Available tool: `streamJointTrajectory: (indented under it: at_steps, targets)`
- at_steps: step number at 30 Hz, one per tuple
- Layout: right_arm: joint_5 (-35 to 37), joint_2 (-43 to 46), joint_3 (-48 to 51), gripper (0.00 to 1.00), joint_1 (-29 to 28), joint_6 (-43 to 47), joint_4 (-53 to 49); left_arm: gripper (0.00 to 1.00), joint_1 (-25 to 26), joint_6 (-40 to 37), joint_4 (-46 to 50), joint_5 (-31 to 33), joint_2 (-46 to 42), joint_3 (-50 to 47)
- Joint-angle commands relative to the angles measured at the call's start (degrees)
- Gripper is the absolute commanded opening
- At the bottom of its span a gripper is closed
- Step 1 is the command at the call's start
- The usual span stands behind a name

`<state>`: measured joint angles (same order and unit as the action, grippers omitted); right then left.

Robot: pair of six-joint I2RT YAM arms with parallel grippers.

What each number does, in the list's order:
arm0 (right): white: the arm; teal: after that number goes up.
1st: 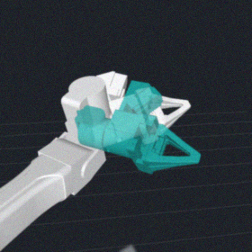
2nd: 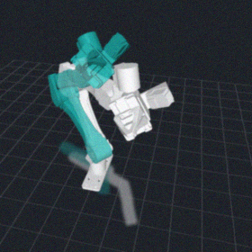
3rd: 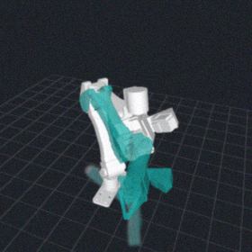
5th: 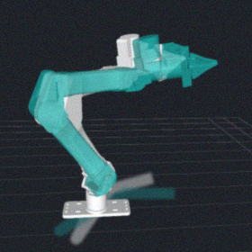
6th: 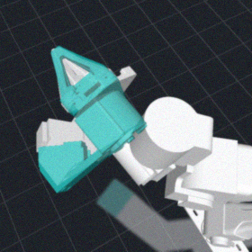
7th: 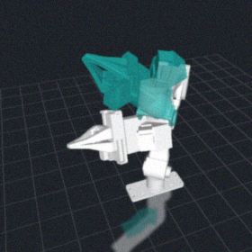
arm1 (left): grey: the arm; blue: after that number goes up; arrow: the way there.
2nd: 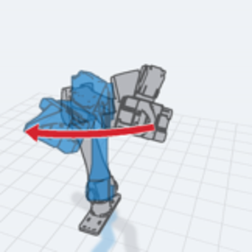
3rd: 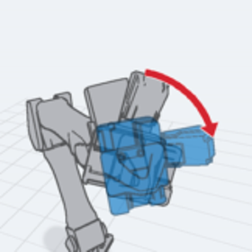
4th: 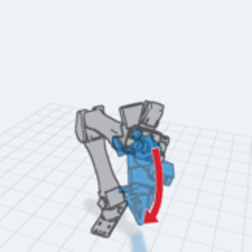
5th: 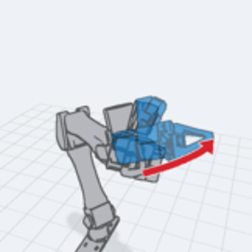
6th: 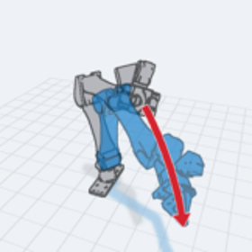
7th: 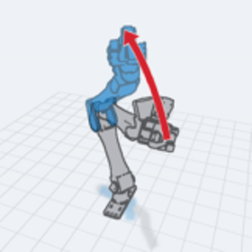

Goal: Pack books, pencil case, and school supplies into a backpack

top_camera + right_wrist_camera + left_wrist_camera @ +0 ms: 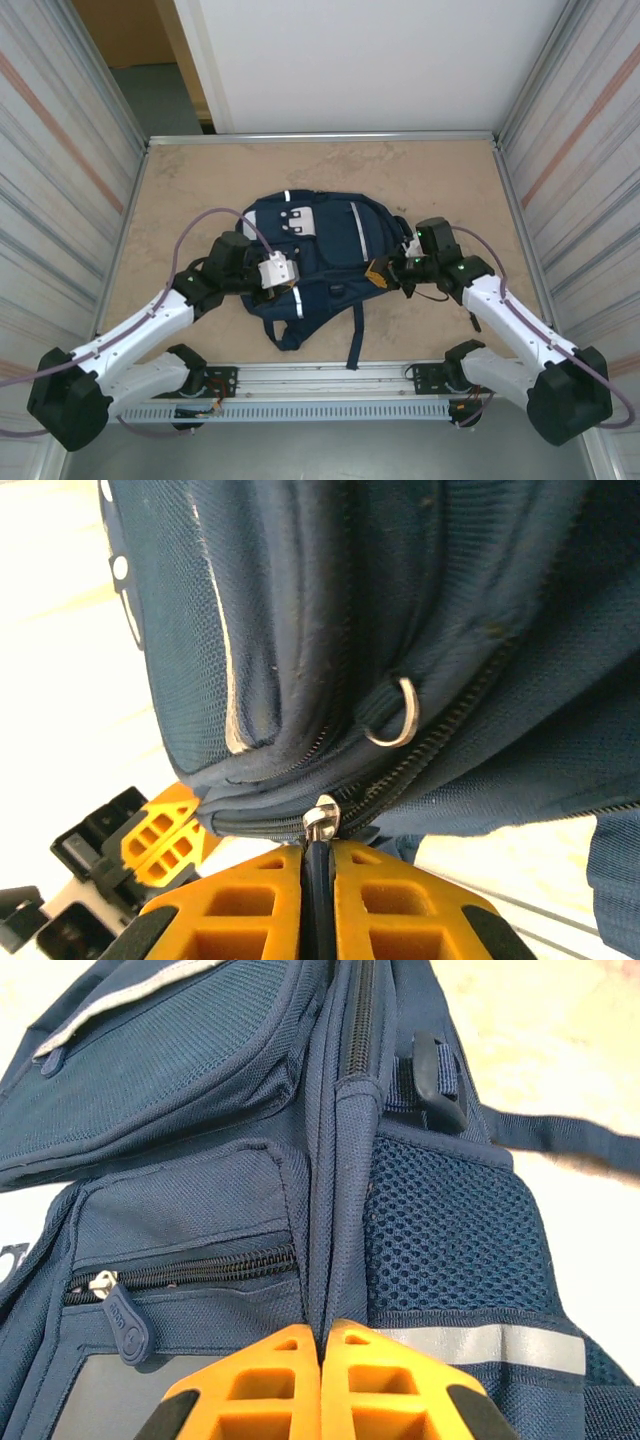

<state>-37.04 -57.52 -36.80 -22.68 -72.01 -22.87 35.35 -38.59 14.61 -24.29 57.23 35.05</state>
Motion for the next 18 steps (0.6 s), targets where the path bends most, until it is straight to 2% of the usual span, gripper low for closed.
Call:
streamJointTrajectory:
  at_steps: [1,4,9,14,17,18]
  targets:
    - [-1.70,2.45,2.07,0.00,3.55,-1.26,-0.24,0.00,-0.71,-7.77,2.18,2.42,1.70,2.97]
    - [-2.67,3.21,2.89,0.00,5.13,-0.69,-0.80,0.00,-1.76,-6.87,-1.58,4.55,3.58,2.62]
    - [-2.60,4.25,4.49,0.00,11.34,2.21,-4.20,0.00,-7.60,-3.15,-8.02,3.57,2.71,0.80]
    - [-2.60,3.11,5.49,0.00,15.94,4.34,-4.33,0.02,-11.13,-3.03,-11.85,8.84,1.40,-0.77]
    - [-3.03,1.87,5.43,0.00,16.02,4.39,-3.07,0.06,-13.23,0.80,-15.61,11.58,2.61,-1.42]
    - [-3.21,1.79,5.51,0.00,15.84,4.34,-2.54,0.06,-13.93,4.65,-16.72,13.59,3.31,-1.12]
